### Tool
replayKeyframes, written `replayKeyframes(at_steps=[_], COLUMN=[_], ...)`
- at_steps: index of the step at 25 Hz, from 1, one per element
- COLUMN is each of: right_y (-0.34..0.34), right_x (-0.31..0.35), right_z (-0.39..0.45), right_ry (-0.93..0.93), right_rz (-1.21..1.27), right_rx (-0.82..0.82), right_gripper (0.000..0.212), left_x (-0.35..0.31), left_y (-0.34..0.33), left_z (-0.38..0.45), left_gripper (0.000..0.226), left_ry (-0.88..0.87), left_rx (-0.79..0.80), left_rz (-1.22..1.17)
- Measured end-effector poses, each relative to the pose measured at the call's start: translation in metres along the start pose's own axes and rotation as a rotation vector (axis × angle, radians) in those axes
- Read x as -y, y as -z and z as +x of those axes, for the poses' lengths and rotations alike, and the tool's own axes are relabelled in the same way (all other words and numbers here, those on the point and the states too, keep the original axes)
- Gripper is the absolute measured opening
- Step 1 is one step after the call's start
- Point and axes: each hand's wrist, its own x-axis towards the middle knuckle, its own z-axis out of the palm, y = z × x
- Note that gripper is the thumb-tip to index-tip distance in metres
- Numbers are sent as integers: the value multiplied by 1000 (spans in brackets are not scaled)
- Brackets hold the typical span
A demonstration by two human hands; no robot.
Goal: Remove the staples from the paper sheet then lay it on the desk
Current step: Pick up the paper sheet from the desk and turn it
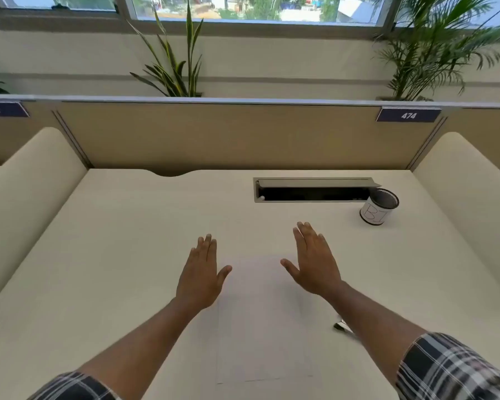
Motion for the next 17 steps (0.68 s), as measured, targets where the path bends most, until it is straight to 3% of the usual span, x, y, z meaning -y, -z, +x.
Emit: replayKeyframes(at_steps=[5, 10, 17], right_y=[-29, -45, -38], right_x=[-5, -8, 1], right_z=[-16, -20, 9], right_ry=[-43, -82, -126], right_rz=[88, 248, 118], right_rx=[154, 293, 380], right_gripper=[90, 97, 93], left_x=[12, 19, 20], left_y=[-42, -70, -89], left_z=[-37, -64, -89], left_gripper=[102, 87, 81], left_ry=[-51, -98, -152], left_rx=[160, 203, 191], left_rz=[-3, -67, -6])
